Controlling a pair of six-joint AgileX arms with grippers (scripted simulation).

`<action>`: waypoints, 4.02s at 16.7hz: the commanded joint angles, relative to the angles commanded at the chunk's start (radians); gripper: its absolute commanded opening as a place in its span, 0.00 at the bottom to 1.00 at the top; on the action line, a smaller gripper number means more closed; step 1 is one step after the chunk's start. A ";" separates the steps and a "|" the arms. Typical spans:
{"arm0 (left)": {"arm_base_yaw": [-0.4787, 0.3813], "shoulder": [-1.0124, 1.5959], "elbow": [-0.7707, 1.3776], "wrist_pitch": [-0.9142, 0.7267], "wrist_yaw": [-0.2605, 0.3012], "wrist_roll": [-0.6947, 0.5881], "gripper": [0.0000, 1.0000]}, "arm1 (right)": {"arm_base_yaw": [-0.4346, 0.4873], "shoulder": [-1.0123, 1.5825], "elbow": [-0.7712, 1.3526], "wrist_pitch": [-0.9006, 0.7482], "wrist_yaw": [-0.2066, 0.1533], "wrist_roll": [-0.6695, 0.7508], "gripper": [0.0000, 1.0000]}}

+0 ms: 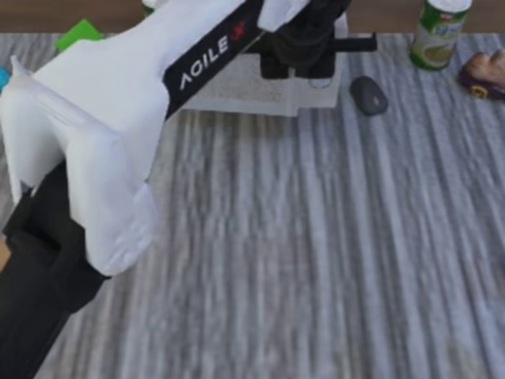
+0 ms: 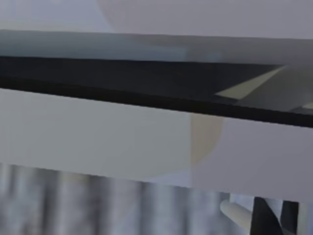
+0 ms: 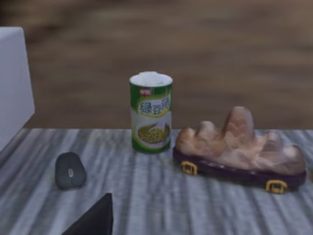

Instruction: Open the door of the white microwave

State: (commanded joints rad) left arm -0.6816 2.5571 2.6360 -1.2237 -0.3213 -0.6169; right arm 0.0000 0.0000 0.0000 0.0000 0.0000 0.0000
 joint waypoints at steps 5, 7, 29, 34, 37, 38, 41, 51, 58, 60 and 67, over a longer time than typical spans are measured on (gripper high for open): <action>0.000 0.000 0.000 0.000 0.000 0.000 0.00 | 0.000 0.000 0.000 0.000 0.000 0.000 1.00; 0.000 0.000 0.000 0.000 0.000 0.000 0.00 | 0.000 0.000 0.000 0.000 0.000 0.000 1.00; -0.001 -0.065 -0.119 0.068 0.010 0.031 0.00 | 0.000 0.000 0.000 0.000 0.000 0.000 1.00; 0.002 -0.176 -0.331 0.176 0.034 0.086 0.00 | 0.000 0.000 0.000 0.000 0.000 0.000 1.00; 0.003 -0.191 -0.353 0.190 0.039 0.093 0.00 | 0.000 0.000 0.000 0.000 0.000 0.000 1.00; 0.003 -0.191 -0.353 0.190 0.039 0.093 0.00 | 0.000 0.000 0.000 0.000 0.000 0.000 1.00; 0.003 -0.191 -0.353 0.190 0.039 0.093 0.00 | 0.000 0.000 0.000 0.000 0.000 0.000 1.00; 0.003 -0.191 -0.353 0.190 0.039 0.093 0.00 | 0.000 0.000 0.000 0.000 0.000 0.000 1.00; 0.003 -0.191 -0.353 0.190 0.039 0.093 0.00 | 0.000 0.000 0.000 0.000 0.000 0.000 1.00; 0.003 -0.191 -0.353 0.190 0.039 0.093 0.00 | 0.000 0.000 0.000 0.000 0.000 0.000 1.00; 0.008 -0.280 -0.515 0.273 0.068 0.162 0.00 | 0.000 0.000 0.000 0.000 0.000 0.000 1.00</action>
State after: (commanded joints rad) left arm -0.6739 2.2770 2.1211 -0.9507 -0.2532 -0.4552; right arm 0.0000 0.0000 0.0000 0.0000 0.0000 0.0000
